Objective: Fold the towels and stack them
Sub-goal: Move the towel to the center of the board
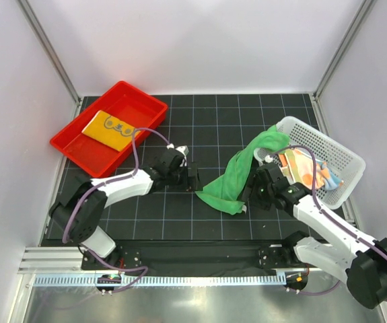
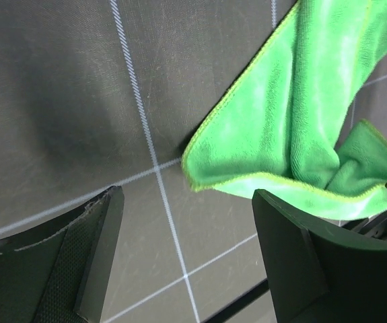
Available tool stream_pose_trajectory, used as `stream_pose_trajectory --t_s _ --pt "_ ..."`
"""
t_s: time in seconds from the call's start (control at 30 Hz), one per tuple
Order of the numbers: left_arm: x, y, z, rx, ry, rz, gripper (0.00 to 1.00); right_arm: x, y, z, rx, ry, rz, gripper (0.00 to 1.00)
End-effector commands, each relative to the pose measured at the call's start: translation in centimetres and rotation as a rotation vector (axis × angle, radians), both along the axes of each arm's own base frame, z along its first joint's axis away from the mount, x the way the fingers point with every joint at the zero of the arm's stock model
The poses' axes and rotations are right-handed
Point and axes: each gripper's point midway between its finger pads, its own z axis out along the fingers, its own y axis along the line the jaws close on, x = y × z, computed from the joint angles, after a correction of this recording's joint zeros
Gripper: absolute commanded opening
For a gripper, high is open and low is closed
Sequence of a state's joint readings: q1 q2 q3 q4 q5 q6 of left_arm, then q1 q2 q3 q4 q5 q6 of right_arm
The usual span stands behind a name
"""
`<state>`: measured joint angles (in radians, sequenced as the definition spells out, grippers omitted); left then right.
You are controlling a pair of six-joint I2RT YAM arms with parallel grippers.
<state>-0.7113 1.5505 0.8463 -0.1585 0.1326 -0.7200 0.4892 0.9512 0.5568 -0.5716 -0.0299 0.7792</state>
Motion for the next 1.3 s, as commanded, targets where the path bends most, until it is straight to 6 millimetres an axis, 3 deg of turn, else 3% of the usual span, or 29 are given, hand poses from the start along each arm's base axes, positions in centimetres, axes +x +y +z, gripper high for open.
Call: stream_pose_trajectory --t_s 0.0,0.1,0.23,0.53,0.67,0.87,0.9,1.03,1.1,1.13,1.2,1.27 --pt "1.1 -2.0 0.8 -0.09 -0.006 0.014 0.8 1.6 -0.5 1.0 -0.032 -0.043 -0.058 0.64" --pt "1.0 -2.8 0.4 -0.105 0.01 0.005 0.77 2.7 -1.0 1.2 -0.04 -0.069 -0.132 0.65" --pt "0.4 -3.4 -0.6 -0.099 0.047 -0.007 0.73 3.8 -0.1 0.9 -0.011 -0.06 -0.161 0.65" --pt "0.5 -4.3 -1.7 -0.095 0.07 -0.011 0.56 4.6 1.4 -0.6 0.055 -0.009 -0.203 0.59" --pt "0.6 -4.4 -1.8 -0.094 0.074 -0.013 0.34 4.2 1.5 -1.6 0.078 0.012 -0.228 0.56" --pt "0.7 -4.6 -1.7 -0.094 0.075 -0.022 0.0 4.2 0.8 -2.2 0.055 0.007 -0.26 0.38" --pt "0.8 -4.8 -1.5 -0.098 0.07 -0.023 0.0 4.3 0.8 -2.2 0.054 0.007 -0.261 0.3" --pt "1.1 -4.9 -0.7 -0.102 0.056 -0.023 0.0 4.4 0.5 -2.0 0.038 -0.003 -0.272 0.18" --pt "1.5 -4.8 -0.2 -0.096 0.036 -0.017 0.0 4.3 0.1 -1.6 0.028 -0.014 -0.28 0.03" --pt "1.4 -4.4 -0.3 -0.077 0.04 -0.013 0.0 4.4 -0.2 -1.4 0.016 -0.027 -0.279 0.01" --pt "2.2 -4.2 1.4 -0.056 -0.018 -0.019 0.0 4.2 -1.3 -0.8 -0.046 -0.038 -0.279 0.01" --pt "3.1 -2.4 3.3 0.036 -0.088 -0.001 0.0 5.3 -2.2 2.0 -0.12 -0.107 -0.237 0.01"
